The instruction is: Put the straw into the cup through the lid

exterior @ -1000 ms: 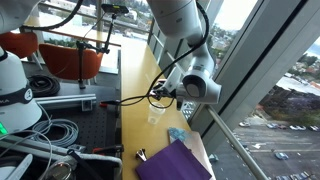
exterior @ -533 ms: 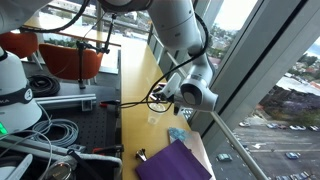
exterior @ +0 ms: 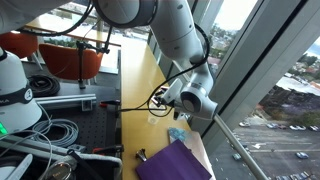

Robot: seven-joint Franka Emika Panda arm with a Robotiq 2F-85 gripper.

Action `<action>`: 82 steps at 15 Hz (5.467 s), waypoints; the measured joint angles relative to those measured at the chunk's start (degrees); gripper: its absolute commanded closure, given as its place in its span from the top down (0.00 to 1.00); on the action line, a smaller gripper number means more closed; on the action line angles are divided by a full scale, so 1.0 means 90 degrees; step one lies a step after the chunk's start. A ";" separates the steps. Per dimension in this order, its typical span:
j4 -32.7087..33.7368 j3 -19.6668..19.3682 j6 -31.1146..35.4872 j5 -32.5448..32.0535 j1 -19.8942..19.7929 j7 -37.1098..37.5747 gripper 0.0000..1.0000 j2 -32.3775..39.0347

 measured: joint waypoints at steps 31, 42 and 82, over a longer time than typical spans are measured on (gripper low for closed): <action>0.0437 -0.0041 -0.0269 0.0022 0.0232 0.1147 0.00 0.0455; 0.0613 -0.0237 -0.0269 -0.0003 0.0160 0.1188 0.00 0.0448; 0.2084 0.0000 -0.1761 -0.1273 0.1075 0.1278 1.00 0.0430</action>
